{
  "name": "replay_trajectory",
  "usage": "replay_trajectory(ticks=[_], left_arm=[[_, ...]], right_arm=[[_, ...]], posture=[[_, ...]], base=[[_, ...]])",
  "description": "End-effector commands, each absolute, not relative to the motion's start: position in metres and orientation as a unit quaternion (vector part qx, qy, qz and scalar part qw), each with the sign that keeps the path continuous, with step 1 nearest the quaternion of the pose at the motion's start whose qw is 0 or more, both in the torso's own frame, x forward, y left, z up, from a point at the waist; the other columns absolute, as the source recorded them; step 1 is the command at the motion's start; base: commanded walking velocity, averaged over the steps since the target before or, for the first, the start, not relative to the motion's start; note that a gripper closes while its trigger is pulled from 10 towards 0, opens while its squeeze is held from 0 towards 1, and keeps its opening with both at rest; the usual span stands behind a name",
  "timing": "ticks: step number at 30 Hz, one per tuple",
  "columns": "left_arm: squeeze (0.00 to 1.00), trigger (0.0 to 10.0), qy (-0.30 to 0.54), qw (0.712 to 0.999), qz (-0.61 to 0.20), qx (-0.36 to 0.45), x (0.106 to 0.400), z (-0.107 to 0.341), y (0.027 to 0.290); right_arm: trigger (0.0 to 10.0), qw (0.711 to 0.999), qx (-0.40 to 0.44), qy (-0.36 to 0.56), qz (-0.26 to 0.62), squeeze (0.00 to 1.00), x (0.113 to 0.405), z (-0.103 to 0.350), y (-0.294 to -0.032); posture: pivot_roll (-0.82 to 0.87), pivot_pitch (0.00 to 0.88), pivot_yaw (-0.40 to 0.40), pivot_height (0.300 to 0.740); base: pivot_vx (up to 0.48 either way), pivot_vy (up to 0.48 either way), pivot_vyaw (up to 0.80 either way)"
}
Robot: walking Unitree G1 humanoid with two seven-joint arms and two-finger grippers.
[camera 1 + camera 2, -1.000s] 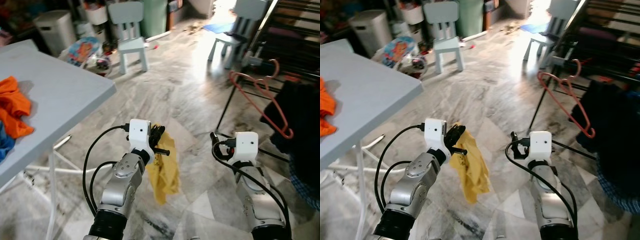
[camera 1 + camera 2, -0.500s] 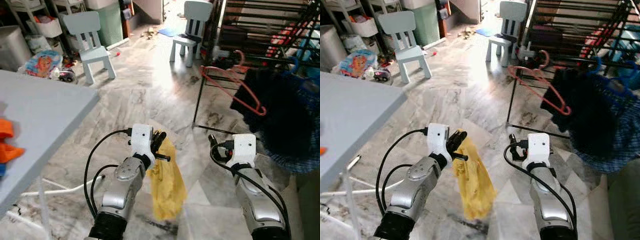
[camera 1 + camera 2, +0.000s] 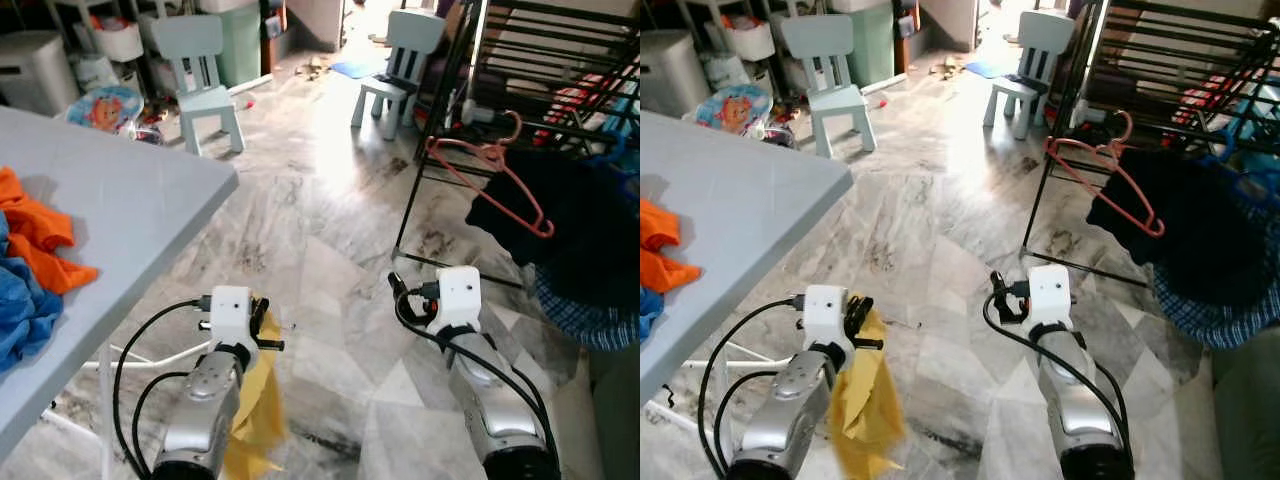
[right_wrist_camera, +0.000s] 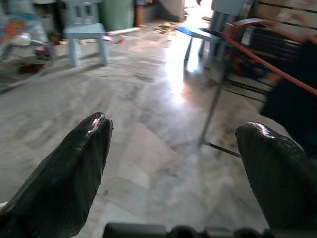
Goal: Hang hanger
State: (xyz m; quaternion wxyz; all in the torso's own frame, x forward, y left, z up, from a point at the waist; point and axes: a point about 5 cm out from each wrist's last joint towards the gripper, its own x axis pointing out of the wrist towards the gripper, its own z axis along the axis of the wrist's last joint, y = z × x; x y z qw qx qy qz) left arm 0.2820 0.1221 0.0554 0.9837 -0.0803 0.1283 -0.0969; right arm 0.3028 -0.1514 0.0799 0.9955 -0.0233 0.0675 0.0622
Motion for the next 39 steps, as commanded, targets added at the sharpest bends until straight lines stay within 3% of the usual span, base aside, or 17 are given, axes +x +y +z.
replay_trajectory(ticks=[1, 15, 27, 39], left_arm=[[0.00, 10.0, 0.087, 0.983, -0.130, -0.091, 0.291, 0.076, 0.111], [0.00, 10.0, 0.080, 0.974, -0.181, -0.111, 0.292, 0.081, 0.090], [0.00, 10.0, 0.090, 0.973, -0.173, -0.122, 0.293, 0.079, 0.091], [0.00, 10.0, 0.091, 0.972, -0.181, -0.119, 0.294, 0.078, 0.087]], right_arm=[[10.0, 0.995, -0.027, 0.071, 0.057, 0.00, 0.303, 0.078, -0.153], [10.0, 0.996, -0.034, 0.071, 0.042, 0.00, 0.301, 0.076, -0.160], [10.0, 0.996, -0.039, 0.069, 0.046, 0.00, 0.301, 0.076, -0.159], [10.0, 0.996, -0.042, 0.070, 0.048, 0.00, 0.300, 0.076, -0.158]], posture=[[0.00, 0.030, -0.032, 0.740], [-0.03, 0.033, -0.009, 0.740], [-0.03, 0.027, -0.010, 0.740], [-0.04, 0.025, -0.012, 0.740]], base=[[0.000, 0.000, -0.80], [0.179, 0.053, -0.71], [0.286, 0.387, 0.00], [0.000, 0.436, 0.00]])
